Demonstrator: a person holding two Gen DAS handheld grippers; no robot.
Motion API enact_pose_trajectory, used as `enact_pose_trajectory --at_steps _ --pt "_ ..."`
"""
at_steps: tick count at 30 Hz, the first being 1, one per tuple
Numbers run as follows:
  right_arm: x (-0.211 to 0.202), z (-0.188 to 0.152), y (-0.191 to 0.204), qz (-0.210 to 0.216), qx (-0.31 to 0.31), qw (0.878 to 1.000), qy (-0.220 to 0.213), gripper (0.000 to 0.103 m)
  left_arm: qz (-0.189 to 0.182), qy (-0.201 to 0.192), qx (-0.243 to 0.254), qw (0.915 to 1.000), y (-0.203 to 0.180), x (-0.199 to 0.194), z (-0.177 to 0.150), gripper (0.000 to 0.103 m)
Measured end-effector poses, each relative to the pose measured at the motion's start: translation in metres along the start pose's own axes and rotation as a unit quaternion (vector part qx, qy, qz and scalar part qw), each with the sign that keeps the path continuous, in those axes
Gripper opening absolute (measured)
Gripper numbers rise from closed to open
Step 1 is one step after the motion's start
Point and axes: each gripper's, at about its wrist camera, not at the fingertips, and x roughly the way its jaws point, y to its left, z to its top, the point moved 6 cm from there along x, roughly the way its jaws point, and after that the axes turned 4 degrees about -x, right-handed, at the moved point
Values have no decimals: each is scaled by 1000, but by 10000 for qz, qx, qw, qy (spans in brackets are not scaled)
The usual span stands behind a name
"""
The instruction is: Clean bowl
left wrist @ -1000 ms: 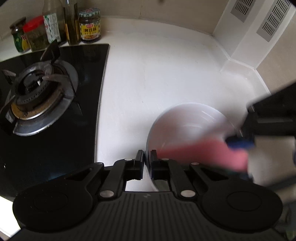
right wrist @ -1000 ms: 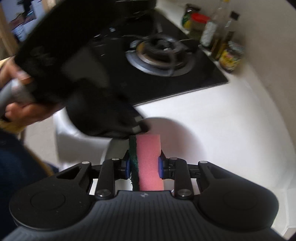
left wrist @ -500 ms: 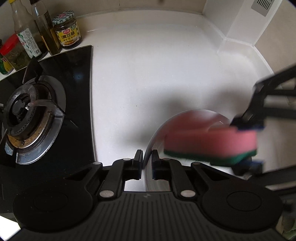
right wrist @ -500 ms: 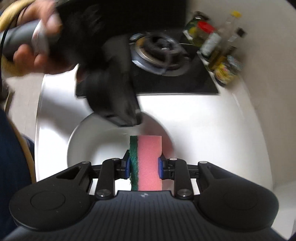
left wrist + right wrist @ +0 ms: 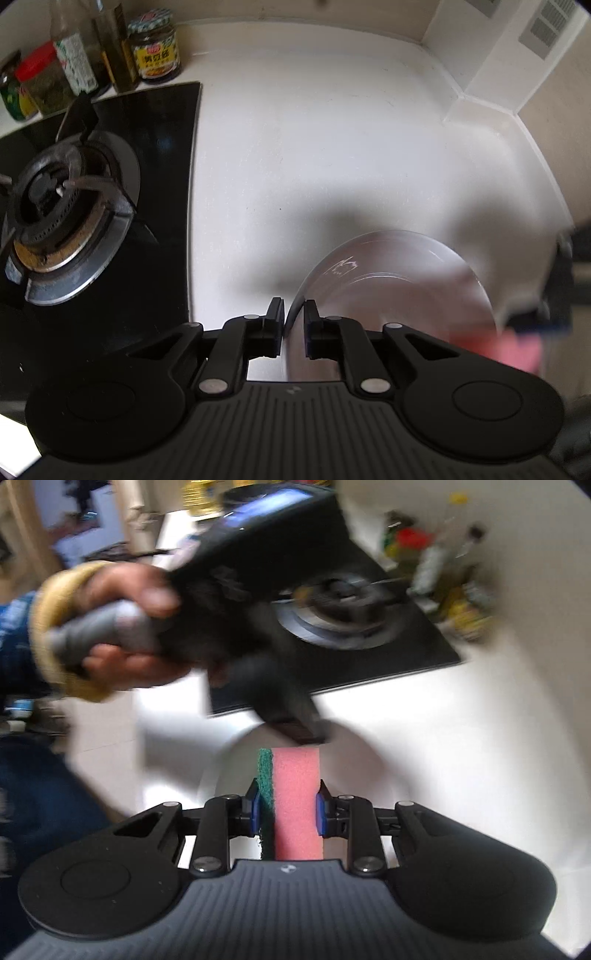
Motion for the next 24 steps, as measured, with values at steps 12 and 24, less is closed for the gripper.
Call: enact_pose_trajectory --at_steps 12,24 --pt "-16 -15 31 1390 -1583 9775 100 23 -198 -20 -126 9997 5 0 -2 11" --pt "21 -16 48 456 -3021 9490 780 25 -302 -40 120 9995 5 1 1 10"
